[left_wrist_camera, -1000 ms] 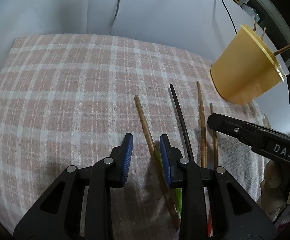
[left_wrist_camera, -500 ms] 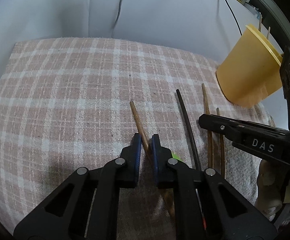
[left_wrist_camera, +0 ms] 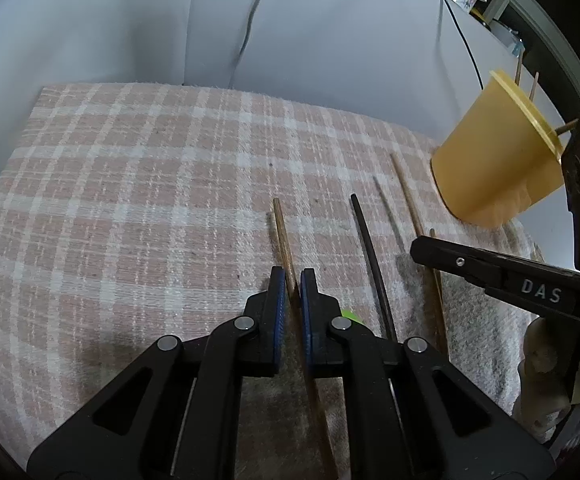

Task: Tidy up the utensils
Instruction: 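Lift both wooden chopsticks upright off the cloth with both tools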

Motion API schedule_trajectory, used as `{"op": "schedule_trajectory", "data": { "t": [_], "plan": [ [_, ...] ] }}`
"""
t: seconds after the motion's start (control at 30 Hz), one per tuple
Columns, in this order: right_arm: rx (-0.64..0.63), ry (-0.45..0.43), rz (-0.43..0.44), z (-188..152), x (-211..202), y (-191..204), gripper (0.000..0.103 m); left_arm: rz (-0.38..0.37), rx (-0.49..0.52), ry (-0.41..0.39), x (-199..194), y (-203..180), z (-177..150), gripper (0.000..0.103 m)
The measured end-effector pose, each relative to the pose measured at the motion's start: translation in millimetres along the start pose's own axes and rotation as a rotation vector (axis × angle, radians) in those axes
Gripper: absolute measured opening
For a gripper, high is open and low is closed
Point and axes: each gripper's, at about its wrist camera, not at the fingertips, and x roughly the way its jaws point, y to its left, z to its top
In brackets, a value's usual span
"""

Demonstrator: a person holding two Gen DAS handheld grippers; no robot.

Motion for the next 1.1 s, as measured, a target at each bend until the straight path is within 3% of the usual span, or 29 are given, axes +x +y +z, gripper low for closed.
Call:
{"op": "schedule_trajectory", "data": {
  "t": [0.67,0.9,1.1],
  "plan": [
    [-0.103,-0.096,0.087,-21,-74,25,0.004,-0.041,0.002,-0.169,-125,31,24,0.003],
    [-0.143,-0.133,0.106,-32,-101,31,0.004,-0.052,0.025,-0.218,-164,15,17,0.003],
    [-0.175,-0.169,0.118,-39,-127,30,0.004,-0.081,0.053,-0.255,-169,-3,17,0.003]
  ]
}}
